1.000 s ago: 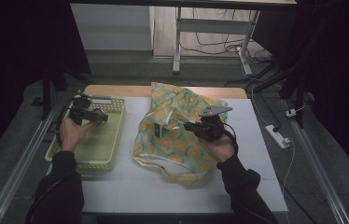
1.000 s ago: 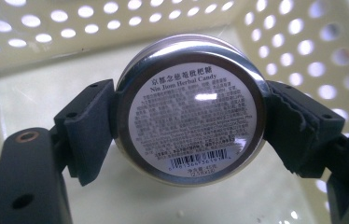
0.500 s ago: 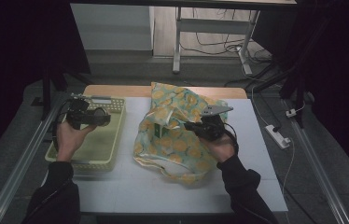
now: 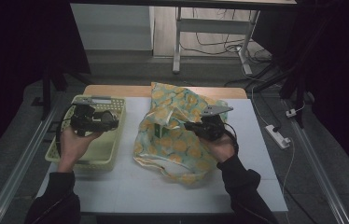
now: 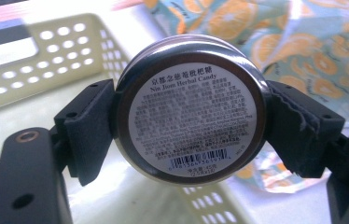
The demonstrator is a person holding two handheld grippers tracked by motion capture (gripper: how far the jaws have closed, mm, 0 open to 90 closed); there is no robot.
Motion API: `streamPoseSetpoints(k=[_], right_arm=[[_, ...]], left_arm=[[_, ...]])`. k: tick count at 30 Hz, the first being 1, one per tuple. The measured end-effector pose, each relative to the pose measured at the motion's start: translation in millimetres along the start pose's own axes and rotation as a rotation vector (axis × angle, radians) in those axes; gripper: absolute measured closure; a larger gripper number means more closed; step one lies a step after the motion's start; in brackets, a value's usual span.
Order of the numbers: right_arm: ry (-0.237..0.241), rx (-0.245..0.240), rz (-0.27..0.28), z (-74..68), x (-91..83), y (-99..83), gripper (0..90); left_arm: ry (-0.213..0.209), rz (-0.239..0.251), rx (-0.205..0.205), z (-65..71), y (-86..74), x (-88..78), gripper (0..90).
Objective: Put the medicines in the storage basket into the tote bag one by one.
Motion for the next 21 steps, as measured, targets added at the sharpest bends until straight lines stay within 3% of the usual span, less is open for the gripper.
streamPoseSetpoints(k=[21], right_arm=[[-0.002,-0.001,0.009,0.4,-2.8,0.9,90.0]], left_arm=[[-0.088,-0.004,0.139,59.3,-0.7,6.7,21.4]])
Point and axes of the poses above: each handheld gripper's, and its own axes: x roughly forward along the jaws, y roughly out of its top, z roughly to its right, the point moved 2 cm from there along x, roughly forward along the jaws, and after that the axes turned 8 degrees about y, right-handed, at the moved point
